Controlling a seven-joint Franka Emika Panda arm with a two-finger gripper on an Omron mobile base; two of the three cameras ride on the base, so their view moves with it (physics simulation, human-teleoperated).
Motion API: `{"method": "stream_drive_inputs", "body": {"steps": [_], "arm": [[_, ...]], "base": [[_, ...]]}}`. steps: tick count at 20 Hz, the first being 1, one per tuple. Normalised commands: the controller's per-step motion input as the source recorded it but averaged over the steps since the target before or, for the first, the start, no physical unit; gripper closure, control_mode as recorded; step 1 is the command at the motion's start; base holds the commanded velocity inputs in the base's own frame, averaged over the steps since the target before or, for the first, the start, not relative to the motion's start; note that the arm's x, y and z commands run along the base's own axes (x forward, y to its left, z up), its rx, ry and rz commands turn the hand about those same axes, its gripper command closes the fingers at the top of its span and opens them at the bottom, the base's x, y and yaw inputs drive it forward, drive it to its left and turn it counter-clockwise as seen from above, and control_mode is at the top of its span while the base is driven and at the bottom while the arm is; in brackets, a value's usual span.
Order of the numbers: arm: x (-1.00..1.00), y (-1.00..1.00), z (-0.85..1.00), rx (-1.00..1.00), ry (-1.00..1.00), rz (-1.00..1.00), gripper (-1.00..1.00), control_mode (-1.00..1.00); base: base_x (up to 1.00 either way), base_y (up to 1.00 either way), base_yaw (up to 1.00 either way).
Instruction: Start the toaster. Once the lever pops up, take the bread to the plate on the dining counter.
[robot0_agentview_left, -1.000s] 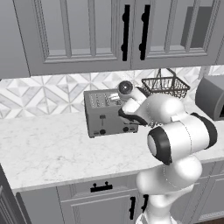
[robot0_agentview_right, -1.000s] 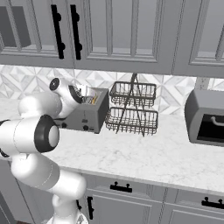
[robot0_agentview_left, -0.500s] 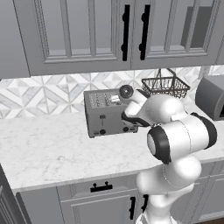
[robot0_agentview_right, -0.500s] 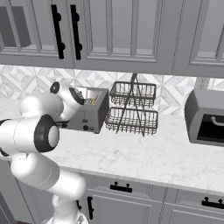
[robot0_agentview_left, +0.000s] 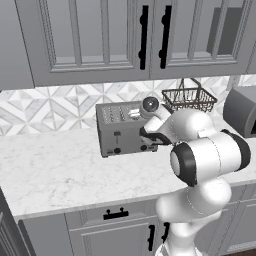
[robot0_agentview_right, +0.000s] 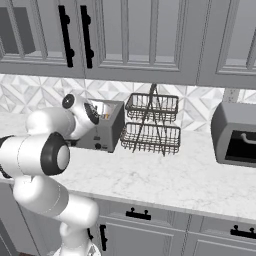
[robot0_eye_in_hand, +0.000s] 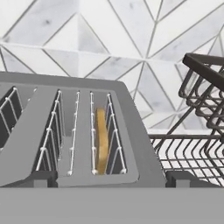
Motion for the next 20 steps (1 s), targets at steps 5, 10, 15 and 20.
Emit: {"method": "stream_drive_inputs", "body": {"steps": [5,10,15,20], "arm": [[0.00,-0.02,0.17,0.04,0.02,0.02,-1.00,-1.00],[0.00,0.00,0.21,0.04,0.05,0.00,-1.00,-1.00],[0.00,0.00,0.10,0.04,0.03,0.00,-1.00,-1.00],[0.00,0.00,0.00,0.00,0.02,0.00,-1.00,-1.00]], "base": [[0.00,0.00,0.00],[0.00,0.00,0.00],[0.00,0.00,0.00],[0.00,0.00,0.00]]}}
